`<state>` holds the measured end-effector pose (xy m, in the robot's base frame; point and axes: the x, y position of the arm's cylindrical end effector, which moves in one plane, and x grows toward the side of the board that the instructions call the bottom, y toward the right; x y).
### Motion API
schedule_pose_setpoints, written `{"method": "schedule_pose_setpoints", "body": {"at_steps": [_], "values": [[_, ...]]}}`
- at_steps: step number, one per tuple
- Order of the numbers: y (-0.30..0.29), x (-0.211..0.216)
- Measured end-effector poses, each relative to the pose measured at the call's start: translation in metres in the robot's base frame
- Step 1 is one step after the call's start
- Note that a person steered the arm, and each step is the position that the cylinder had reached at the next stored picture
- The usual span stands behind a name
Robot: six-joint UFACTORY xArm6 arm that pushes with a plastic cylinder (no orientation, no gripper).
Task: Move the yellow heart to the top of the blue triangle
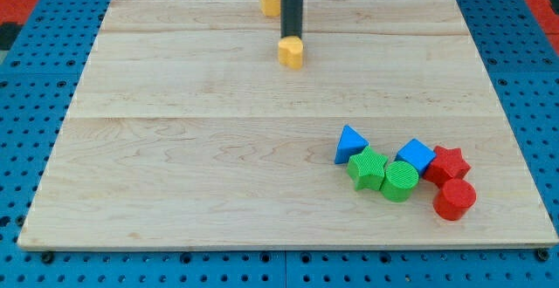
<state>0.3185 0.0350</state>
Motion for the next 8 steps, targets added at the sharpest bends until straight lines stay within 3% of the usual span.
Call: {"method": "schedule_pose_setpoints", "body": {"at_steps": [1,2,4,6,8], "values": [[0.01,0.029],[-0.058,-0.032],[-0.016,0.046],[-0.034,0.057],[0.058,0.118]]}}
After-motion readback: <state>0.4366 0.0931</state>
